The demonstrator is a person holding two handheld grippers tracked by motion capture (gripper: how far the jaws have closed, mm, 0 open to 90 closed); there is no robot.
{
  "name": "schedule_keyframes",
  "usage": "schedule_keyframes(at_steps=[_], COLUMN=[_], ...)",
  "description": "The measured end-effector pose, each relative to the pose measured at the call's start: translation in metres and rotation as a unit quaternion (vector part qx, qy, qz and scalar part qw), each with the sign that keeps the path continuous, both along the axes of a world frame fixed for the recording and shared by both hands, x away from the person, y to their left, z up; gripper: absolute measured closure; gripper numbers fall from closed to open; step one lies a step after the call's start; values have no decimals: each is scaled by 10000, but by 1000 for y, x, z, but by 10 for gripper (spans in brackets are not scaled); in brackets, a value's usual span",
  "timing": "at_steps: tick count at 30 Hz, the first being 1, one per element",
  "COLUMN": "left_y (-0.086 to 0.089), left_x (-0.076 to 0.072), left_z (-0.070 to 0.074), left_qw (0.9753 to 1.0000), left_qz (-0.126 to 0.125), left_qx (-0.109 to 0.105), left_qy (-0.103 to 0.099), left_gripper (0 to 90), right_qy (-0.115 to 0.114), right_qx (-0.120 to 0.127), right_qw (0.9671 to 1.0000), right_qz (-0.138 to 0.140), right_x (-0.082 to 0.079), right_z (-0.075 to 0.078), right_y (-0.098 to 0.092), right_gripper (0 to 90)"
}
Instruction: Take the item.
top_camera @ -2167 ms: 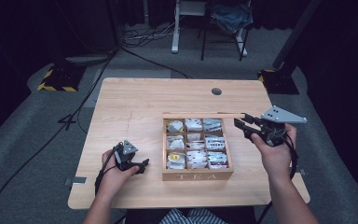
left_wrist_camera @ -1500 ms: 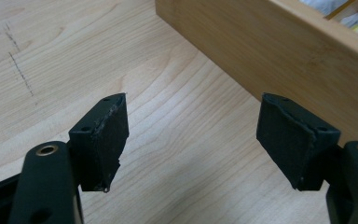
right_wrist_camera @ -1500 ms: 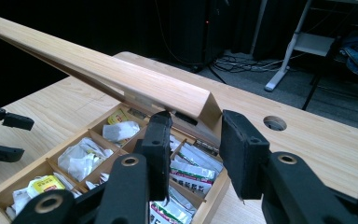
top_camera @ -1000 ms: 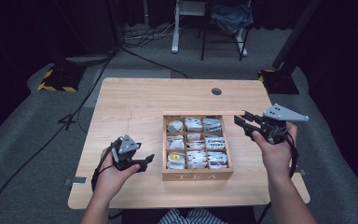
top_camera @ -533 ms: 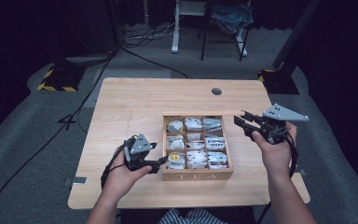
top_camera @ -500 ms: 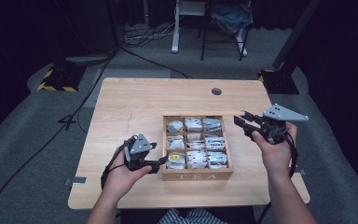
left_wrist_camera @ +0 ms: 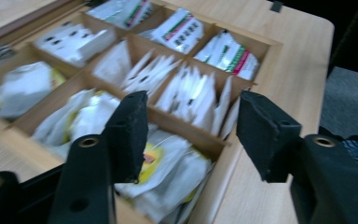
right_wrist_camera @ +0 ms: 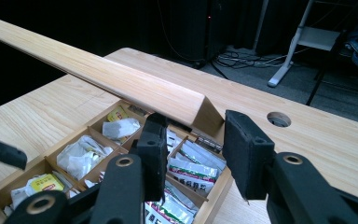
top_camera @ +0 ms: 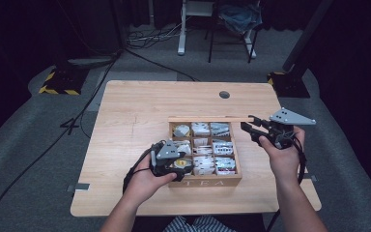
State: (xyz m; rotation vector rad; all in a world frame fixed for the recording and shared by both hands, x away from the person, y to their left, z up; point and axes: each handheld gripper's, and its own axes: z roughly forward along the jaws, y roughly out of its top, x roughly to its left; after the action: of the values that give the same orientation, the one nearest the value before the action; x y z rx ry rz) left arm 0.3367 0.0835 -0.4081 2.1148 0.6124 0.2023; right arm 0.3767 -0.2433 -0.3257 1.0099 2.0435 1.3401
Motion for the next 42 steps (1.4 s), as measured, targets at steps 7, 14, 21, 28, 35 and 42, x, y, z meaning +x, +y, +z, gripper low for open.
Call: schedule_keyframes(at_steps=[7,14,21,28,35,42], left_y=[-19,-31,-44,-50,-56,-57], left_x=[7,14,23,28,30,28], left_z=[-5,-11,-21,-26,-32,-29], left_qw=[9992,9986,9977,9965,9940,9942], left_qz=[-309,-386,-420,-470,-615,-702], left_qx=[-74,-51,63,115,296,342], left_qy=[233,345,533,681,850,745], left_gripper=[605,644,681,732,819,900], right_qy=[-9,-16,-26,-22,-21,-22], right_qx=[-4,-15,-25,-42,-36,-29], right_qw=[10000,10000,10000,10000,10000,10000], right_qz=[9,4,4,8,15,15], right_x=[0,0,0,0,0,0], right_z=[0,0,0,0,0,0], right_y=[0,0,0,0,0,0], right_gripper=[612,613,613,613,613,613])
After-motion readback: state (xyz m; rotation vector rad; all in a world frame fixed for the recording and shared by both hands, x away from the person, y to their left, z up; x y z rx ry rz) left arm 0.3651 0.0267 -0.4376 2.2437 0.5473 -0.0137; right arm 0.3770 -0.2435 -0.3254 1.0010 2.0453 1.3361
